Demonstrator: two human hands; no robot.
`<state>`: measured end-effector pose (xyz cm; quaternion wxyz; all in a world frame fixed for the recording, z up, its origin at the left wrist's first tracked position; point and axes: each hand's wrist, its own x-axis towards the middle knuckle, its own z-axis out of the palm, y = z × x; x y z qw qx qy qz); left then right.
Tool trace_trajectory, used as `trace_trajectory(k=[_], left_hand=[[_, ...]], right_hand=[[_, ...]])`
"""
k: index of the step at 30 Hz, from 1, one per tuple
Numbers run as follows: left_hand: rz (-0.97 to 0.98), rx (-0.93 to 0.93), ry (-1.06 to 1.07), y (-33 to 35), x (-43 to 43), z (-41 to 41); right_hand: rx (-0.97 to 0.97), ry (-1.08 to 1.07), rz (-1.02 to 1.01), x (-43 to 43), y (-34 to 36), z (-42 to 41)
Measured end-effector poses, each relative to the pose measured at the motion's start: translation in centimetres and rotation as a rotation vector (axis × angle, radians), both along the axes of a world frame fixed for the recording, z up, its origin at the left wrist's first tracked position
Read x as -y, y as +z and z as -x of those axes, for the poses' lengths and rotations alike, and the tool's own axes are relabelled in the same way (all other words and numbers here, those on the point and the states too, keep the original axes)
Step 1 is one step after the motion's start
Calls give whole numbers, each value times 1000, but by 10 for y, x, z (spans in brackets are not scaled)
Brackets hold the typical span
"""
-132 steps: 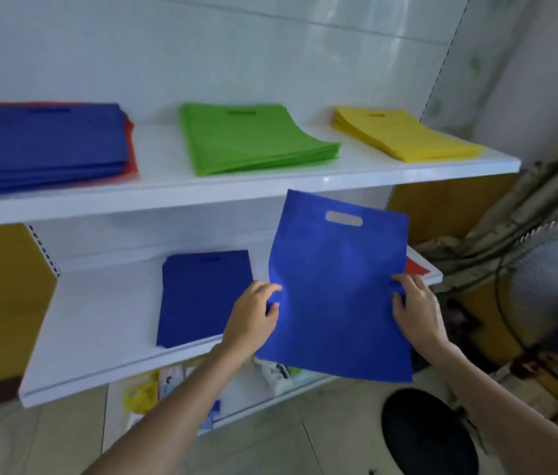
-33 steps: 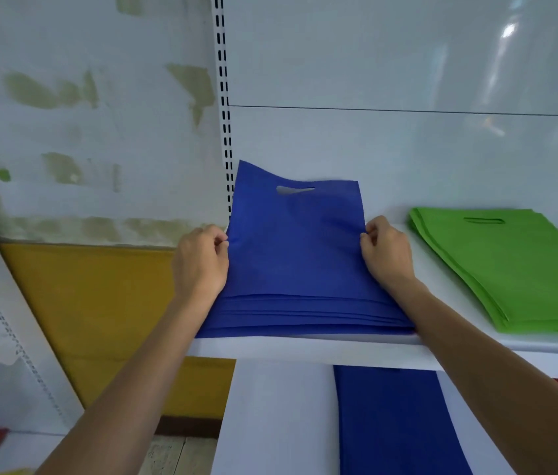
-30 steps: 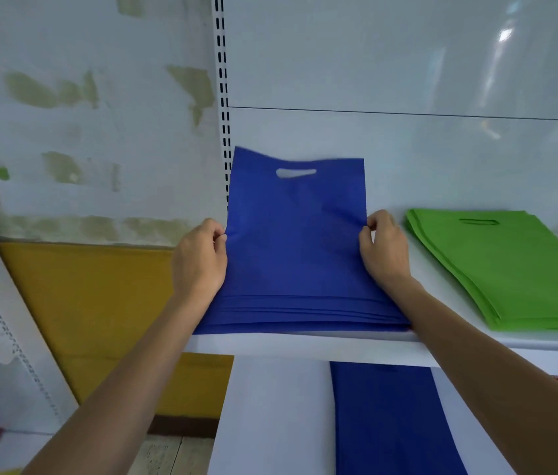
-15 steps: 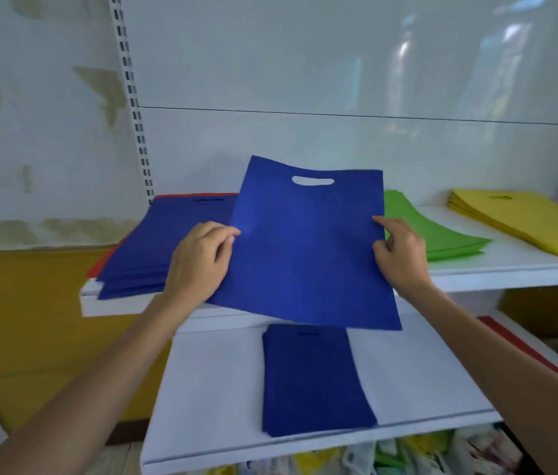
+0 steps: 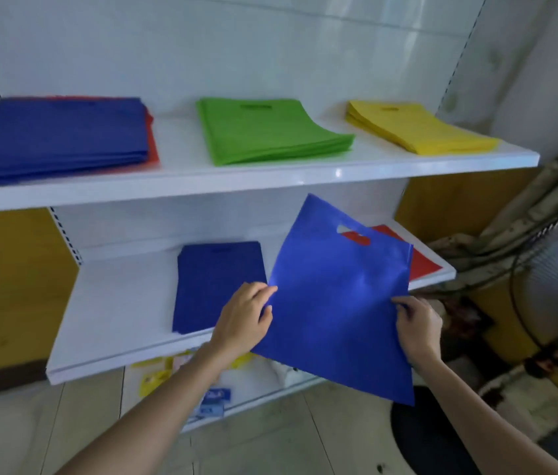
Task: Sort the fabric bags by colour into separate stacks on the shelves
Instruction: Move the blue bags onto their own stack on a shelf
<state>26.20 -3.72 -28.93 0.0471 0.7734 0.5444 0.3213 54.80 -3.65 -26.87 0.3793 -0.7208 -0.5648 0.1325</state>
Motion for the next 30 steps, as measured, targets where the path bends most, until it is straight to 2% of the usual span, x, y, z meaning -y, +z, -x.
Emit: trace_trajectory(k=[5, 12, 18, 22, 25, 27, 30], left_hand=[[240, -35, -13, -60, 14, -16], [376, -32, 105, -124, -12, 33], [358, -60, 268, -155, -62, 114], [405, -88, 342, -168, -101, 161], [471, -205, 388, -174, -128, 180], [588, -281, 443, -178, -144, 186], [771, -316, 521, -172, -154, 185]], right_hand=[[30, -26, 120, 9, -38, -11], [109, 148, 314, -45, -96, 43], [83, 274, 259, -137, -138, 138], [138, 401, 218, -201, -162, 195], [336, 456, 295, -246, -183, 224], [484, 427, 431, -261, -194, 239], [579, 374, 554, -264, -195, 248]])
